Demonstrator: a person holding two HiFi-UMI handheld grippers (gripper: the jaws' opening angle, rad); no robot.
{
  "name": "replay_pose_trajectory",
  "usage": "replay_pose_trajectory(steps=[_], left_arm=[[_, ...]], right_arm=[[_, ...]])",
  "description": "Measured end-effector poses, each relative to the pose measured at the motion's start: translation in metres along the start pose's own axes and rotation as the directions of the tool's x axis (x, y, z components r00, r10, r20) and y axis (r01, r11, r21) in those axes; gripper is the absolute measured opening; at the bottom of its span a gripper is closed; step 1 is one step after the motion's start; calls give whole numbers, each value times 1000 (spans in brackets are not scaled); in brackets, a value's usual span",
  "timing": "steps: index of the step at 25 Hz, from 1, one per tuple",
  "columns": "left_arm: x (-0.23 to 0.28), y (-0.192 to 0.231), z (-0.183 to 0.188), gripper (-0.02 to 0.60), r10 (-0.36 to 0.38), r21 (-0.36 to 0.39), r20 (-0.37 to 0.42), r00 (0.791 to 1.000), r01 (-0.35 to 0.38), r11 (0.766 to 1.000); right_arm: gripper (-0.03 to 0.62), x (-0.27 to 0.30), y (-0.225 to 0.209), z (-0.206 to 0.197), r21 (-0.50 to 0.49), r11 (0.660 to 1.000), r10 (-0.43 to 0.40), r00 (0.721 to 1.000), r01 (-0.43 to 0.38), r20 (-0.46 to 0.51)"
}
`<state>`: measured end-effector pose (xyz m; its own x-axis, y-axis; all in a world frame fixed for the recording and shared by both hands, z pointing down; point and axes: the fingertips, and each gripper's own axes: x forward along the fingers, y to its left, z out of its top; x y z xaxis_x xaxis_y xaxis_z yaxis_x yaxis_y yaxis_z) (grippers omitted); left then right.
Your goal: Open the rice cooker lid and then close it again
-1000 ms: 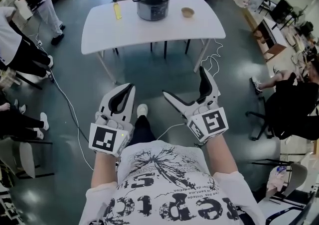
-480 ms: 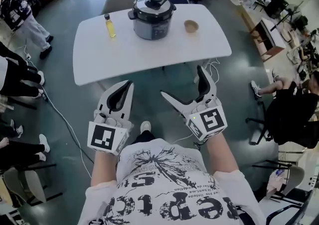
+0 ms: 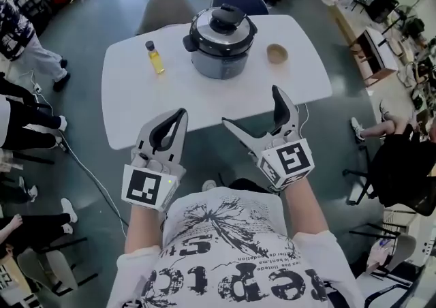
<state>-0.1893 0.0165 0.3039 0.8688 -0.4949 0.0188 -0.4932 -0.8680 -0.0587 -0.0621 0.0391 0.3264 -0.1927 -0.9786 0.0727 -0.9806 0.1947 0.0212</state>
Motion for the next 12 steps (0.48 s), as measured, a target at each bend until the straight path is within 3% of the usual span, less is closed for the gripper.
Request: replay_pose_trajectory(steps=[7, 12], left_arm=[[65, 35, -15, 14, 50, -43, 16, 999, -49, 998], [121, 69, -14, 14, 115, -31, 13, 993, -115, 993]], right_arm=[[591, 68, -56, -17, -13, 999, 49, 997, -50, -64], [586, 135, -96, -15, -16, 991, 132, 984, -134, -120]])
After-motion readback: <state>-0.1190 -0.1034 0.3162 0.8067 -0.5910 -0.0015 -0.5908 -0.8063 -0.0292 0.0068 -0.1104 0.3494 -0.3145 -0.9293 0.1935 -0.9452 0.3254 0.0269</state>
